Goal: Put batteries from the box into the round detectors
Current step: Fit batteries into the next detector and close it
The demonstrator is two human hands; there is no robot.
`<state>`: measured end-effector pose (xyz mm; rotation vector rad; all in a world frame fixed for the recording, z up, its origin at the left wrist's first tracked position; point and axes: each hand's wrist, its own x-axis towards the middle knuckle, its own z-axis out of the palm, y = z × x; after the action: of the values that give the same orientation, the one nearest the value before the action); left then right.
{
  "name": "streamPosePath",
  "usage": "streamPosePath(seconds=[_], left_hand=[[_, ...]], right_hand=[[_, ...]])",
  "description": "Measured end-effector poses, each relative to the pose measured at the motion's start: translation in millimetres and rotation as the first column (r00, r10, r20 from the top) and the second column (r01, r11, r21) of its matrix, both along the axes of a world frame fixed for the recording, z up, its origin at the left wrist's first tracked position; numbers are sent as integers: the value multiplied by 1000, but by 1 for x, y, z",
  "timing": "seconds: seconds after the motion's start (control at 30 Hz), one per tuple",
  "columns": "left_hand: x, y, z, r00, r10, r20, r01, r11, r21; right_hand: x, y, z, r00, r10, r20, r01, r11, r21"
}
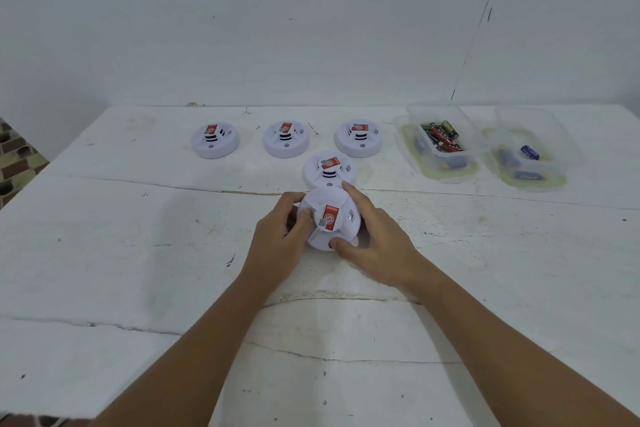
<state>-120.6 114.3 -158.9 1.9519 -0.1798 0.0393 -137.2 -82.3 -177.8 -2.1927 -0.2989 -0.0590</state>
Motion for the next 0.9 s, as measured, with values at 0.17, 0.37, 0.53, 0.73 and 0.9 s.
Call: streamPosePath(seconds=[0.17,0.37,0.53,0.73,0.9], left_hand=[[0,0,0,1000,0,-7,0,1000,-8],[0,0,0,1000,1,-10,-1,1000,-14],[0,0,1,1000,2,-3,-2,1000,-5],[0,0,0,1000,1,1,-1,1000,0],[0,0,2,1000,-5,9,5,1000,-4]], right_hand=[[-1,1,1,1000,-10,-2,10,1000,-2],[0,2,1,1000,-5,5,5,1000,-8],[-1,2,2,1000,-3,5,3,1000,-5],[-1,1,2,1000,3,11,-3,1000,-13],[-1,2,2,1000,6,6,-6,1000,-9]])
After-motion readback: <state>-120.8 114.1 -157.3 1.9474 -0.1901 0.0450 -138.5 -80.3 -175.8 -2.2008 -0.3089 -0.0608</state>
